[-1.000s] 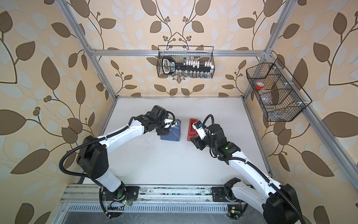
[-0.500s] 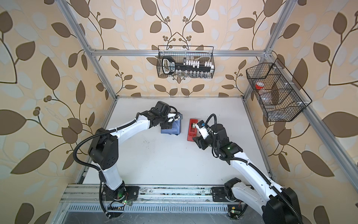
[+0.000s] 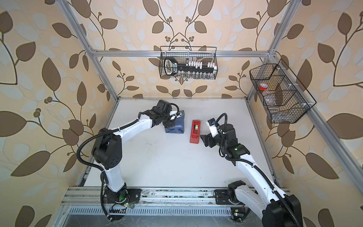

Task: Wrap a gift box in wrapping paper
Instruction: Lay the gift box flat at the top-center of the table, then reset both arms

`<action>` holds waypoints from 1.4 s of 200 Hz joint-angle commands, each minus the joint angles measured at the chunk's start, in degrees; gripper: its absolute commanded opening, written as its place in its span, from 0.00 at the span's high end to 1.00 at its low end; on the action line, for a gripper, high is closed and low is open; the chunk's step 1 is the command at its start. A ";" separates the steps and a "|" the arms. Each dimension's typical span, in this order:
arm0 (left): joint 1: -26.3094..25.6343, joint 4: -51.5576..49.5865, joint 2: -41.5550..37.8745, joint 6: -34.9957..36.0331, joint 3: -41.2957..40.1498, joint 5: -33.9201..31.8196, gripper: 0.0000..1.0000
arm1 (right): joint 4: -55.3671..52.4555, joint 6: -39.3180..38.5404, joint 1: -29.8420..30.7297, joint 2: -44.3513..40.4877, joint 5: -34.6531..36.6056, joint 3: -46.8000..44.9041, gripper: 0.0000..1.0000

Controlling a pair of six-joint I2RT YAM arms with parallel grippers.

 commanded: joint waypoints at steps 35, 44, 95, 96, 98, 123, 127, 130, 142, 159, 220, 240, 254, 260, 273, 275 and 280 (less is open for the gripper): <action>13.45 -1.41 -14.37 -29.53 -5.45 -1.03 0.01 | 17.45 4.85 -9.31 4.45 11.35 -8.34 0.00; 16.30 -0.04 -16.90 -32.08 -9.86 1.26 0.01 | 21.73 5.76 -10.81 5.52 11.59 -10.43 0.00; 25.24 16.01 -25.51 -41.70 -34.49 2.10 0.01 | 41.30 4.22 -13.17 11.96 13.89 -17.16 0.00; 25.25 16.28 -25.53 -41.72 -34.86 2.04 0.01 | 41.66 4.24 -13.18 12.12 13.87 -17.27 0.00; 25.24 16.70 -25.55 -41.73 -35.51 2.01 0.01 | 42.42 4.29 -13.29 12.40 13.92 -17.39 0.00; 25.26 26.43 -26.58 -42.52 -45.22 4.10 0.01 | 47.99 4.25 -13.72 15.34 13.35 -18.53 0.00; 25.25 28.48 -26.73 -42.54 -46.80 4.91 0.01 | 49.28 4.35 -13.82 15.62 12.94 -18.83 0.00; 25.26 29.97 -26.86 -42.49 -47.85 5.38 0.01 | 50.42 4.60 -13.97 15.90 12.70 -19.20 0.00; 25.34 31.90 -27.91 -44.24 -49.31 6.94 0.01 | 53.62 4.94 -14.06 17.11 12.48 -20.32 0.00; 25.35 37.86 -27.17 -46.51 -51.58 6.73 0.01 | 59.36 5.31 -14.19 19.52 12.87 -22.48 0.00; 26.02 53.53 -23.45 -50.36 -59.49 1.54 0.01 | 66.08 5.93 -14.05 21.27 14.90 -25.74 0.00; 29.09 55.26 -19.55 -55.05 -59.18 -0.94 0.01 | 65.64 5.93 -13.89 20.99 15.37 -25.73 0.00; 30.71 62.84 -17.67 -57.48 -61.91 -2.90 0.01 | 65.83 5.66 -13.36 20.90 16.06 -25.82 0.00; 30.75 61.88 -17.87 -57.52 -61.63 -2.85 0.01 | 65.51 5.59 -13.40 20.94 16.02 -25.69 0.00; 30.79 59.79 -18.41 -57.66 -61.02 -2.83 0.01 | 65.41 5.57 -13.36 20.90 15.95 -25.66 0.00; 30.80 59.84 -18.50 -57.71 -61.08 -2.79 0.01 | 65.49 5.57 -13.29 20.96 15.93 -25.64 0.00; 30.80 60.21 -18.53 -57.64 -61.23 -2.71 0.01 | 65.57 5.59 -13.36 20.98 15.95 -25.64 0.00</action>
